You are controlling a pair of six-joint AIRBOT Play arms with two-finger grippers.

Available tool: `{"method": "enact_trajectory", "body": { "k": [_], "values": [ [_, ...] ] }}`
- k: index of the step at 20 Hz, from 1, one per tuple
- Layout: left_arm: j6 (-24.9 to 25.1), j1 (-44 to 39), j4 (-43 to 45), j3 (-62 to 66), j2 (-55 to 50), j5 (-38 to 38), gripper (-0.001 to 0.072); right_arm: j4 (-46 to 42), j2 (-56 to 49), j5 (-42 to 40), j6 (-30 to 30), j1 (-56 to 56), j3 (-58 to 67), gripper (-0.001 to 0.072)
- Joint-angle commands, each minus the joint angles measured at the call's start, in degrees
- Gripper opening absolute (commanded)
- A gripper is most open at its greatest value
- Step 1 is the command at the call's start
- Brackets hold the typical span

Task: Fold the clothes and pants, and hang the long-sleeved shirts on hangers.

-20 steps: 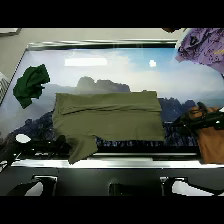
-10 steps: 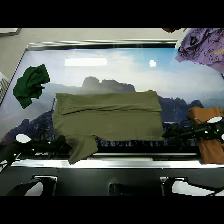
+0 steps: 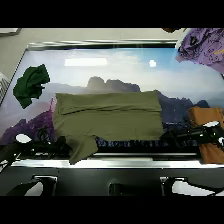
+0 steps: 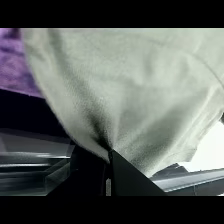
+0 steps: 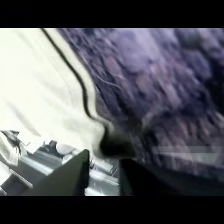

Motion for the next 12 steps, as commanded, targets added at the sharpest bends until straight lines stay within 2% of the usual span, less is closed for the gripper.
{"method": "enact_trajectory", "body": {
  "k": [1,2,3,6,10,12],
  "values": [
    [0.02,0.00,-0.09,0.31,0.07,-0.35,0.0019,0.24,-0.02,-4.24,-1.03,0.04,-0.33,0.0105],
    [0.13,0.00,-0.04,0.87,0.07,-0.55,0.0019,0.26,-0.02,-4.48,-1.29,0.04,-0.31,0.0051],
    [0.22,0.02,0.17,1.90,0.09,-0.98,0.0018,0.26,0.07,-4.48,-1.68,0.04,-0.22,0.0027],
    [0.02,0.02,2.93,6.43,1.27,-4.70,0.0017,0.20,2.60,-3.78,-1.46,0.04,-0.20,0.0025],
    [-8.74,0.02,15.80,11.63,9.73,-12.61,0.0017,-3.91,12.59,-0.72,4.72,0.04,-0.22,0.0024],
    [-9.94,0.00,18.36,12.79,16.39,-16.55,0.0016,-6.86,18.69,2.60,7.87,0.04,-0.22,0.0024]
  ]
}}
